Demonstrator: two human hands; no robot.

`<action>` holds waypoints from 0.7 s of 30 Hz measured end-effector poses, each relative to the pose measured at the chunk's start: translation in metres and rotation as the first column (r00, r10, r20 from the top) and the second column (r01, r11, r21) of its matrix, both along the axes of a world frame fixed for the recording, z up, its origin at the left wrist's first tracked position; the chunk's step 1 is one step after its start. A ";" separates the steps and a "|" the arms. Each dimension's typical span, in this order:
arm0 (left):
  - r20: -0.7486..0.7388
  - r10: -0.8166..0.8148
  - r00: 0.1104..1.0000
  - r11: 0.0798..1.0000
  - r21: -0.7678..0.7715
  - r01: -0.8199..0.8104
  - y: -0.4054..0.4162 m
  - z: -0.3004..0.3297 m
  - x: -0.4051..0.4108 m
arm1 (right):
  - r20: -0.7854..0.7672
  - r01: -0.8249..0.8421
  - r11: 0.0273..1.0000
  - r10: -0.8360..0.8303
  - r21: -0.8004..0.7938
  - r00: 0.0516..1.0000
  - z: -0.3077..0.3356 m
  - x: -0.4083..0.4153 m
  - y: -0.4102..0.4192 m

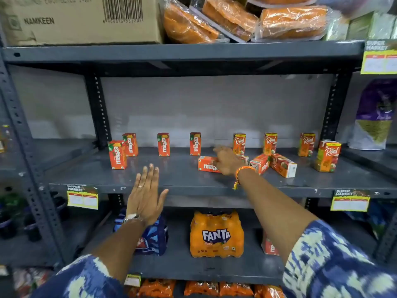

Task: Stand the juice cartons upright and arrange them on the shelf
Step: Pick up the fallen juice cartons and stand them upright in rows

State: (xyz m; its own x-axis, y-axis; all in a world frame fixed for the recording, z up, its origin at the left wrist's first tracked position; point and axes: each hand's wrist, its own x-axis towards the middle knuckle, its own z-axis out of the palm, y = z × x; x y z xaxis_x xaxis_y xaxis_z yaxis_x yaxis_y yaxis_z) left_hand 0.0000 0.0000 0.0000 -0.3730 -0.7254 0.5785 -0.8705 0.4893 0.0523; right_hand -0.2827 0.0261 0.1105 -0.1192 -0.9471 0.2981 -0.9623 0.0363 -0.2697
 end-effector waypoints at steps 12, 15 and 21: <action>-0.154 0.040 0.987 0.998 -0.043 -0.047 -0.005 -0.005 -0.010 | 0.459 -0.092 0.995 0.067 0.032 0.886 0.003 -0.005 -0.012; -0.175 0.034 0.984 0.997 -0.062 -0.045 -0.004 -0.005 -0.012 | 0.845 -0.161 0.986 0.114 -0.034 0.522 0.001 -0.002 -0.005; -0.190 0.022 0.982 0.997 -0.071 -0.036 -0.007 -0.007 -0.011 | 0.995 -0.136 0.987 0.093 -0.087 0.037 -0.005 0.005 0.000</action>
